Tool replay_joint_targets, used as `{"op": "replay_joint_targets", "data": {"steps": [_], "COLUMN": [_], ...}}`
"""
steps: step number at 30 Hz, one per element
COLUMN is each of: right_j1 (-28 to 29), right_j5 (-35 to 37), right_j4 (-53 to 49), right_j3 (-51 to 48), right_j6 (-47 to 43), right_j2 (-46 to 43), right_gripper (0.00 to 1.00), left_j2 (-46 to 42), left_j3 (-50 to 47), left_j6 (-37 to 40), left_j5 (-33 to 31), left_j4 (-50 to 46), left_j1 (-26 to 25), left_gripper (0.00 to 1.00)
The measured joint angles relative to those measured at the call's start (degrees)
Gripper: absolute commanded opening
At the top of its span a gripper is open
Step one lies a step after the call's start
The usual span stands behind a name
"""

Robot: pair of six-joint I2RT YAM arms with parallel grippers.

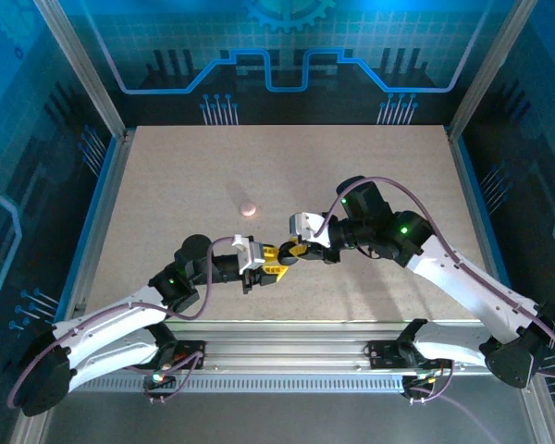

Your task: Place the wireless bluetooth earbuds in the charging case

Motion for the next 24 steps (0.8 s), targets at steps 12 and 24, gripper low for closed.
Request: {"op": "replay_joint_targets", "data": {"steps": [12,24], "right_j1": [0.00,0.00], "right_j5": [1.22,1.49], "right_j4": [0.61,1.42], "right_j3": [0.00,-0.76], "right_j6": [0.17,0.22], "right_j2": [-0.02,-1.66], "right_gripper": [0.19,0.19], "left_j2": [0.07,2.91], "left_j3": [-0.04,-0.31], "left_j6": [-1.62,-7.45], "left_j5": [0.11,-0.50], "left_j4": [1.66,8.24], "left_j1": [0.00,0.00], "left_gripper": [0.49,0.32]}}
